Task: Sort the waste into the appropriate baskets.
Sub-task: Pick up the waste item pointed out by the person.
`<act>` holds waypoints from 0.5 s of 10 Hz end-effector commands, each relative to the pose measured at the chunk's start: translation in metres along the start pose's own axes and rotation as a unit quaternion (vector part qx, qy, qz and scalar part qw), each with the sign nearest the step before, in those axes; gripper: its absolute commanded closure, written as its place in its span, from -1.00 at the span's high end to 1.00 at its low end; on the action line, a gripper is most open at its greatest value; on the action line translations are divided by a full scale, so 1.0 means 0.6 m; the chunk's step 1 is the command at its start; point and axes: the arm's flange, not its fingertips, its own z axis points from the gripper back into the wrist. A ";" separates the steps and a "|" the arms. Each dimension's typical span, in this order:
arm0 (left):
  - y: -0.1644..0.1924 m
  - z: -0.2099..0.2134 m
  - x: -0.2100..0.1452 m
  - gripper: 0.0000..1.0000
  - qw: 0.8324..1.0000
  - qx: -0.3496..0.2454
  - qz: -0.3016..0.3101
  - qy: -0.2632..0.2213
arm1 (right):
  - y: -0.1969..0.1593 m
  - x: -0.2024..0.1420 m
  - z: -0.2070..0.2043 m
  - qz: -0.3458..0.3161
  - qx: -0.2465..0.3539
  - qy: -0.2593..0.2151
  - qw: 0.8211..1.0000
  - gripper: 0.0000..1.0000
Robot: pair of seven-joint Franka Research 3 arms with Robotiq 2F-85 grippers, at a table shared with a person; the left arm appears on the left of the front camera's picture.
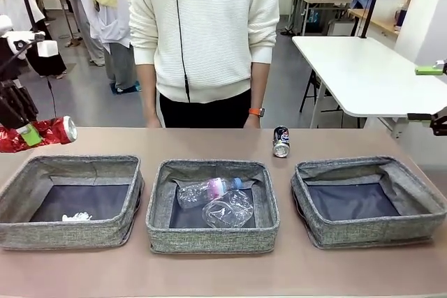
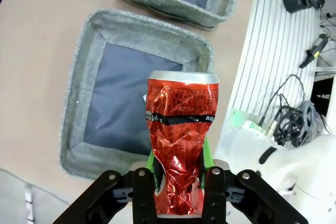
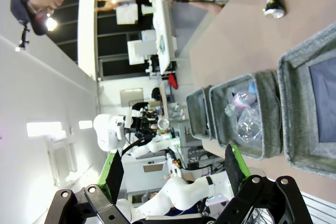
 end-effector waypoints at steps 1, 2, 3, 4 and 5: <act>0.001 -0.003 -0.001 -0.35 1.000 0.000 0.000 0.000 | 0.005 -0.001 0.004 0.001 0.000 0.003 1.000 1.00; -0.010 0.015 0.034 -0.35 0.998 0.006 0.051 0.033 | 0.005 -0.001 0.004 0.001 0.000 0.003 1.000 1.00; -0.034 0.038 0.077 -0.35 0.998 0.028 0.051 0.031 | 0.005 -0.001 0.004 0.001 0.000 0.003 1.000 1.00; -0.062 0.060 0.123 -0.35 0.998 0.034 0.045 0.035 | 0.005 -0.001 0.004 0.001 0.000 0.003 1.000 1.00; -0.097 0.076 0.174 -0.35 0.998 0.023 0.014 0.057 | 0.005 -0.001 0.004 0.001 0.000 0.003 1.000 1.00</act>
